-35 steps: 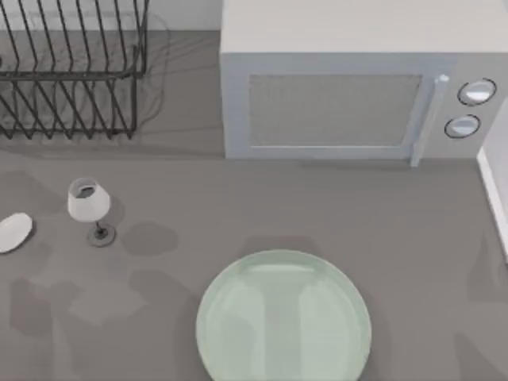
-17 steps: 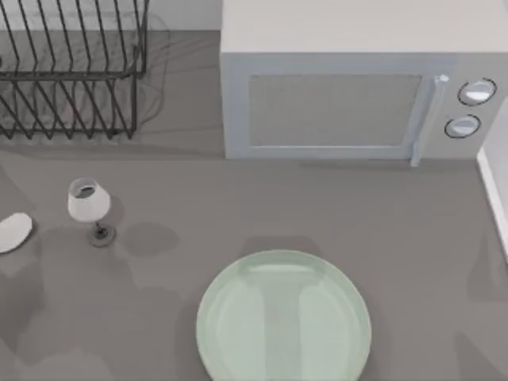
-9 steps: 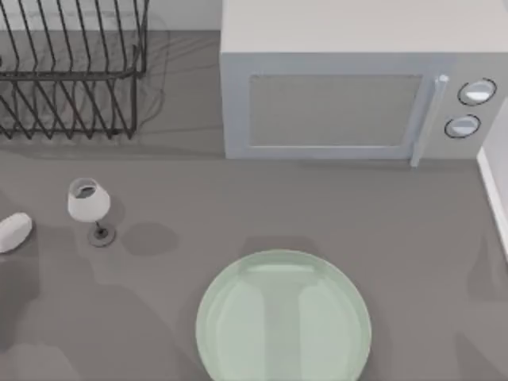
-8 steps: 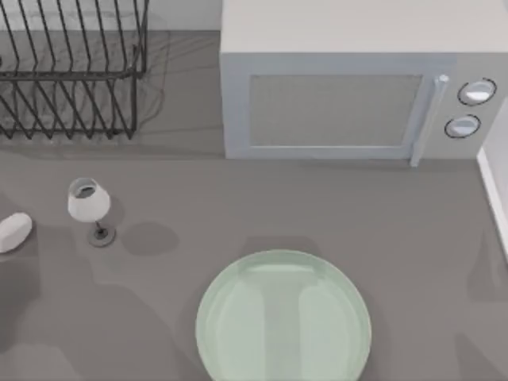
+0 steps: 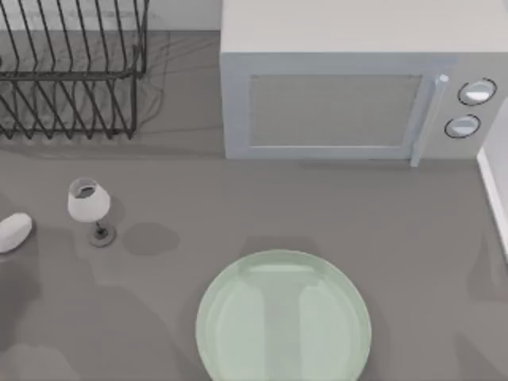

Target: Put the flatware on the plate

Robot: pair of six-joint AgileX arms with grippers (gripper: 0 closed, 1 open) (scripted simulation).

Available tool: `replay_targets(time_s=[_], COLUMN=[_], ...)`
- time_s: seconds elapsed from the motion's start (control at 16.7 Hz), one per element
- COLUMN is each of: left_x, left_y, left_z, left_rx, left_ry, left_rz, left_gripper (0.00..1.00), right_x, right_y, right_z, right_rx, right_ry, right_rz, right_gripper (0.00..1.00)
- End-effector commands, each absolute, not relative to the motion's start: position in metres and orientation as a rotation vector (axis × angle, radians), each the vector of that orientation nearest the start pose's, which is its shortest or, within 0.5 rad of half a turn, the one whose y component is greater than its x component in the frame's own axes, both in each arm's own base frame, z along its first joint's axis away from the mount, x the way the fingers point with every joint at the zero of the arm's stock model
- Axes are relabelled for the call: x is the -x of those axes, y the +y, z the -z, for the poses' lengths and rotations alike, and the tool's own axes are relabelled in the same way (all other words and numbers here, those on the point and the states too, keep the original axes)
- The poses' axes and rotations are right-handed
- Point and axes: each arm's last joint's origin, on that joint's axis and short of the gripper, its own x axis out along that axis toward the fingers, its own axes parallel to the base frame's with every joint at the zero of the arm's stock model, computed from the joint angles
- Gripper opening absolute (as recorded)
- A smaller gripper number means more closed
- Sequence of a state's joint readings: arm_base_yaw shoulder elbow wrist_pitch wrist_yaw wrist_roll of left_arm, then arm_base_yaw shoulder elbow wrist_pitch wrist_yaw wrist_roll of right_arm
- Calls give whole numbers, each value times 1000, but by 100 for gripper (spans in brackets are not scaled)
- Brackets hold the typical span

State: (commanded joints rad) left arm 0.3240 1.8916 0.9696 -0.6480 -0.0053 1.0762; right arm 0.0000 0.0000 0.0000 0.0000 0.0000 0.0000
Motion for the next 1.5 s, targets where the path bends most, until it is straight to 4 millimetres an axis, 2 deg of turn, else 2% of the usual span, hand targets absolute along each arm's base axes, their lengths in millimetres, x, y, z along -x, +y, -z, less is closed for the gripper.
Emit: replay_targets(time_s=[0.42,0.9,0.96,1.14,1.5], left_x=[-288,-288,-287,-290,-289], left_y=[99,99,96,97,97], left_z=[-92,-92,-114,-125,-189], left_rx=[-589,-589,-563,-569,-557], left_ry=[1494,1494,1476,1469,1495], left_rz=[580,580,574,573,594], left_gripper=[2,0,0,0,0], right_x=[-106,-106,-106,-106,-106], right_y=[-1,-1,-1,-1,-1], right_z=[-160,-160,-160,-160,-160], right_rx=[0,0,0,0,0], right_ry=[0,0,0,0,0], right_rz=[0,0,0,0,0], right_gripper=[100,100,100,100,100])
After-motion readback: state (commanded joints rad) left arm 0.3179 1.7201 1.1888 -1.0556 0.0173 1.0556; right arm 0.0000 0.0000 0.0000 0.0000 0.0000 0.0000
